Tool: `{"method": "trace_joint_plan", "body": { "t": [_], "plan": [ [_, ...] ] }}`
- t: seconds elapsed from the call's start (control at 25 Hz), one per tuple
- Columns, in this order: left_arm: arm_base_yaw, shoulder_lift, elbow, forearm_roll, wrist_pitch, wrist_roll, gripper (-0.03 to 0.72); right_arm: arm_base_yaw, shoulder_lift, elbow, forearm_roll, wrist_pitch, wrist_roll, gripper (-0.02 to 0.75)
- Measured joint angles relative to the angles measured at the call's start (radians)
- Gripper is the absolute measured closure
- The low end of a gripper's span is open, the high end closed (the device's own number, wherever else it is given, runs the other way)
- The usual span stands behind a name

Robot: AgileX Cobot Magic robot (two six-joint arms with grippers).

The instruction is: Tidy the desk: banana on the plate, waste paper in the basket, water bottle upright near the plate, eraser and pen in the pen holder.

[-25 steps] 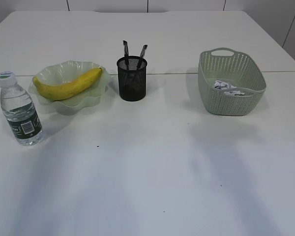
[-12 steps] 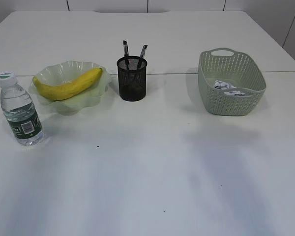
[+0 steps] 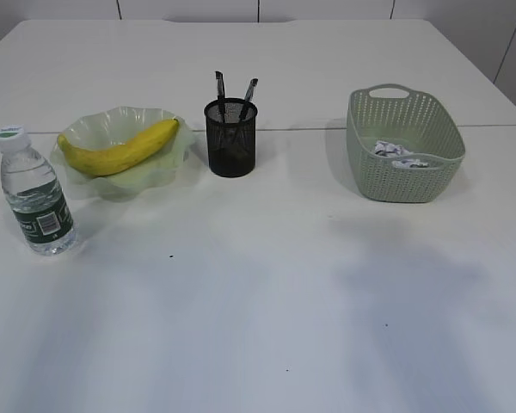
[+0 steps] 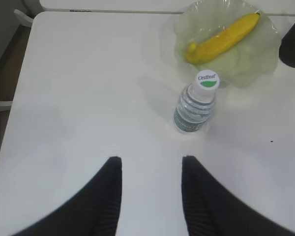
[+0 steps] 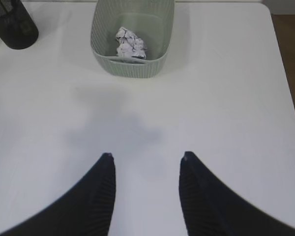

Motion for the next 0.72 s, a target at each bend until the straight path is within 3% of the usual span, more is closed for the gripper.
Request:
{"method": "trace_joint_plan", "body": {
  "t": [0.4,0.72],
  "plan": [
    [-0.014,-0.197,0.217,-0.004,-0.027,-0.039,0.392,0.0,-0.242,0.296,-0.005,-0.05,0.068,0.417],
    [-0.032,-0.408,0.383,-0.036,-0.034,-0.058,0.392,0.0,-0.367,0.395,-0.001,-0.053,0.106,0.417]
  ]
}}
